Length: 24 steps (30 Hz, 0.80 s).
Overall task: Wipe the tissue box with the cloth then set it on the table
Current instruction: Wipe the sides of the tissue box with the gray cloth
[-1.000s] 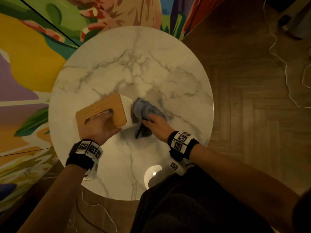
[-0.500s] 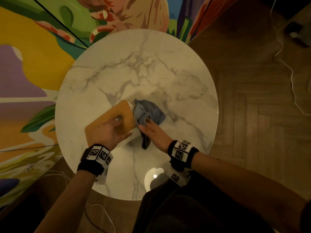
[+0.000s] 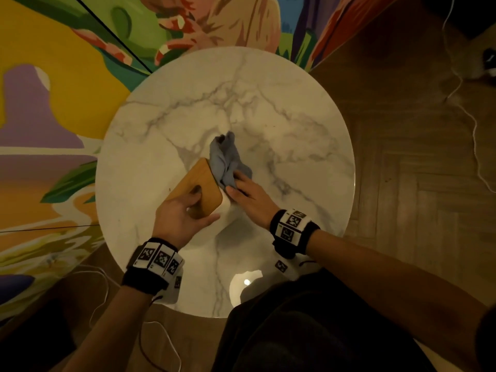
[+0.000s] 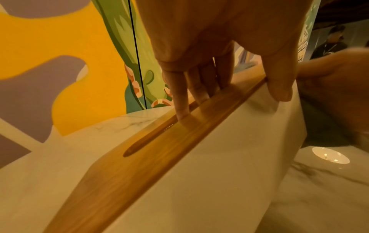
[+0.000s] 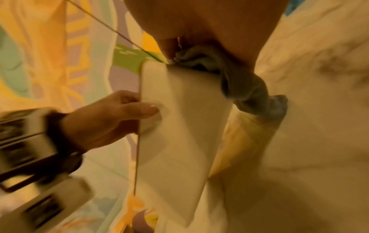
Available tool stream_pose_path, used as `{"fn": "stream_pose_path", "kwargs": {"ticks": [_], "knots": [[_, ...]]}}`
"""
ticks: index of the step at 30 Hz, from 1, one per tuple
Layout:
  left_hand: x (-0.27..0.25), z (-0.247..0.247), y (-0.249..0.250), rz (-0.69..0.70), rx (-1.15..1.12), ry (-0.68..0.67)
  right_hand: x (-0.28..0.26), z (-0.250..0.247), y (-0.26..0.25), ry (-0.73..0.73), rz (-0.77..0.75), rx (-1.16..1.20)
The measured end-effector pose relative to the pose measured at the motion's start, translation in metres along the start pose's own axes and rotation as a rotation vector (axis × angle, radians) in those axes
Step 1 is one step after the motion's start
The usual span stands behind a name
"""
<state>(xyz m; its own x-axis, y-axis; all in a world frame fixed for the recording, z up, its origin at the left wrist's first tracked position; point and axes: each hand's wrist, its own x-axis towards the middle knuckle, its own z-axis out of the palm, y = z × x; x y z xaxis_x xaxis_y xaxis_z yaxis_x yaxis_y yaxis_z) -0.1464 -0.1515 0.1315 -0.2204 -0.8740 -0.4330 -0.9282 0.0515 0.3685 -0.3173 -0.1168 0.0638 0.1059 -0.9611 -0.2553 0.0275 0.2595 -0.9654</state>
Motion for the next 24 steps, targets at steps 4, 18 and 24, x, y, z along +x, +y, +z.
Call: {"fn": "stream_pose_path", "kwargs": {"ticks": [4,18,24], "knots": [[-0.002,-0.002,-0.007,-0.004,0.074,-0.017,-0.008,0.004,-0.003,-0.063,0.049,0.116],[-0.011,0.002,0.004,0.054,0.237,-0.07,-0.012,0.015,0.013,-0.078,0.222,0.217],[-0.007,0.012,0.0,0.015,0.116,-0.047,0.013,0.016,0.016,0.029,0.269,0.173]]}}
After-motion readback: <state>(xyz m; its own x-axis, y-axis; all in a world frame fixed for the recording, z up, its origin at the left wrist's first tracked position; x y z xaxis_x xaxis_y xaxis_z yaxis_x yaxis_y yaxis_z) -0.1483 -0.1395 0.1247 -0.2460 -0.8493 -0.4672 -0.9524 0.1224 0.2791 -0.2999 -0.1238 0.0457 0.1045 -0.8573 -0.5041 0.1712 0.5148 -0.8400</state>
